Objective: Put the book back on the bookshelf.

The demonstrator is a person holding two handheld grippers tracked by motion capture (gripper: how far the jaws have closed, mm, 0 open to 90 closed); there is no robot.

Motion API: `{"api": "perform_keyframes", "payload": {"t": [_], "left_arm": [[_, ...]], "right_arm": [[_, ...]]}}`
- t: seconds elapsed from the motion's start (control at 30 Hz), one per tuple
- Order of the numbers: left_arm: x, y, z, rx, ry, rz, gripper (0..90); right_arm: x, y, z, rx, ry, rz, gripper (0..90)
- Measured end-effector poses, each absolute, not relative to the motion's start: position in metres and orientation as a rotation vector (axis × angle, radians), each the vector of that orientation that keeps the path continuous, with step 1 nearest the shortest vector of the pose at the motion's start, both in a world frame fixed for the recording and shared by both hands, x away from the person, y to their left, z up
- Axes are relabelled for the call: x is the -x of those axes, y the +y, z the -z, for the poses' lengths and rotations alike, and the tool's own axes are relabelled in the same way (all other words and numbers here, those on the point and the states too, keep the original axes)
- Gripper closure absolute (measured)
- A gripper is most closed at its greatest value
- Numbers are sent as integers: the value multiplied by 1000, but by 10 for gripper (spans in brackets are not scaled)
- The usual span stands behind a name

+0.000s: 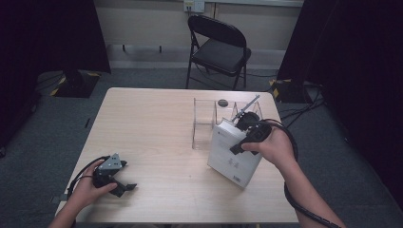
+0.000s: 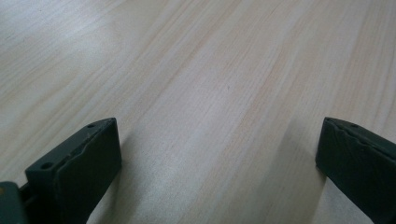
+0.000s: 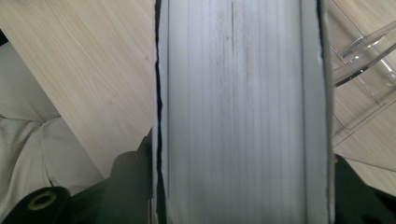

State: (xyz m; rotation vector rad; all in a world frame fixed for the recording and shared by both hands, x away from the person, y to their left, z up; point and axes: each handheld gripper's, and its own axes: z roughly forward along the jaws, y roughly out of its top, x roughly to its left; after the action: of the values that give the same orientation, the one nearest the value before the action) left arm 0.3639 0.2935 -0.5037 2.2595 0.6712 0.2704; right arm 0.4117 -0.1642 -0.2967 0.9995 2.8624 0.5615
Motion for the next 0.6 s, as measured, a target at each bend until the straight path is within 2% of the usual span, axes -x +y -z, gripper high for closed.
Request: {"api": "perform_keyframes", "payload": {"t": [0.6], "left_arm": [[-365, 294, 503, -2274, 658, -277, 0]], "right_arm": [[-409, -182, 295, -1032, 2847, -519, 519]]}}
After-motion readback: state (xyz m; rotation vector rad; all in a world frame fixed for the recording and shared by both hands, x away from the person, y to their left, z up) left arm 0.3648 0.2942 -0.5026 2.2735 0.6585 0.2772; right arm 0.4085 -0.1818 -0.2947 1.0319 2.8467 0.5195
